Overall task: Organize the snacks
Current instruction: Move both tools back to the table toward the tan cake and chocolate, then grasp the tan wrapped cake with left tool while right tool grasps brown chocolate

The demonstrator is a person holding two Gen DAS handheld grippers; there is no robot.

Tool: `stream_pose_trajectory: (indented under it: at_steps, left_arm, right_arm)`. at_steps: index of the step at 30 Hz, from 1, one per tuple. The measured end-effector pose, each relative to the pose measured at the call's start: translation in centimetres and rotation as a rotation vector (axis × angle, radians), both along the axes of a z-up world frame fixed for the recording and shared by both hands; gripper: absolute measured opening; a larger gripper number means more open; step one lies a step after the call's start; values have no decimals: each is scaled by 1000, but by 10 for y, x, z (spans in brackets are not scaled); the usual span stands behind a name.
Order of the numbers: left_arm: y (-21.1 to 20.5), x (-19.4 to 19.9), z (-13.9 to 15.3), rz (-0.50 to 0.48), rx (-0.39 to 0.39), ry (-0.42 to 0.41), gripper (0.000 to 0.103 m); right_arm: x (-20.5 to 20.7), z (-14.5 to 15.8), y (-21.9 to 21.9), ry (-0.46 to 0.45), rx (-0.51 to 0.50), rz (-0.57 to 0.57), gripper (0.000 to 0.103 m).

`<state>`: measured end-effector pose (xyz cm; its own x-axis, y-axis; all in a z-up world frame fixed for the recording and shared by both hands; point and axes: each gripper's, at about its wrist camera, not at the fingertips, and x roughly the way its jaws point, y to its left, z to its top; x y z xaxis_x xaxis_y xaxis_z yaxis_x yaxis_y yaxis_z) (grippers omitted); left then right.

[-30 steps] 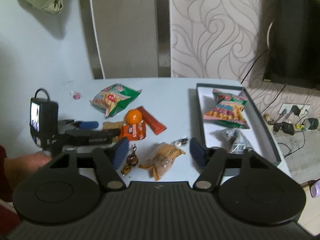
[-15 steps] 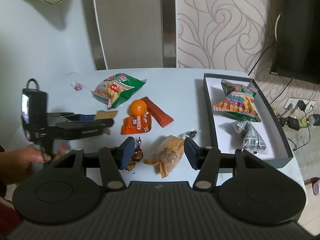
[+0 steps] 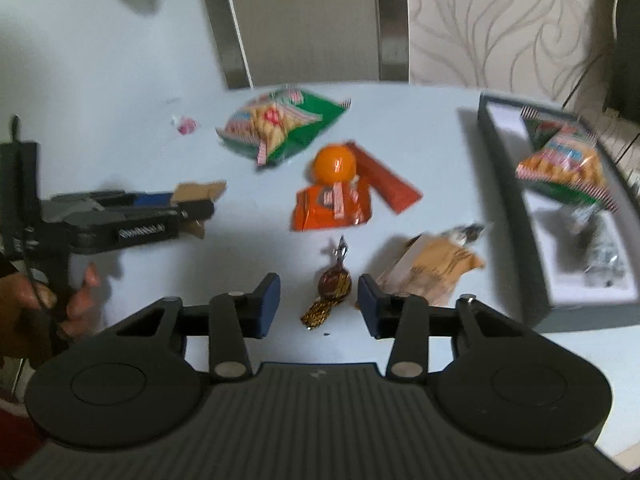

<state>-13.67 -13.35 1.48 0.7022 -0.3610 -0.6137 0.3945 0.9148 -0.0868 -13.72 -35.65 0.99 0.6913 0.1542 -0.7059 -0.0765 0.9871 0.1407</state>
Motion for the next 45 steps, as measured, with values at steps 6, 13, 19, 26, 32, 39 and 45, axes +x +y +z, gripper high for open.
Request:
stream_pose_trajectory:
  at_steps: [6, 13, 19, 26, 32, 39, 45]
  left_arm:
    - [-1, 2, -1, -19, 23, 7, 52]
    - [1, 7, -3, -16, 26, 8, 53]
    - [0, 10, -3, -10, 16, 7, 51]
    - [-4, 10, -3, -3, 31, 6, 52]
    - [-11, 10, -4, 4, 57, 1, 57]
    - [-11, 16, -2, 40, 55, 14, 46]
    - [-14, 18, 0, 68, 59, 27, 42]
  right_arm:
    - [21, -20, 9, 35, -47, -15, 35]
    - [31, -28, 14, 50, -98, 5, 27]
    - [28, -27, 17, 52, -111, 32, 27]
    - [24, -23, 15, 49, -106, 46, 27]
    - [20, -20, 14, 45, -91, 53, 27]
    - [13, -16, 11, 49, -76, 53, 27]
    - [7, -9, 9, 47, -64, 51, 27]
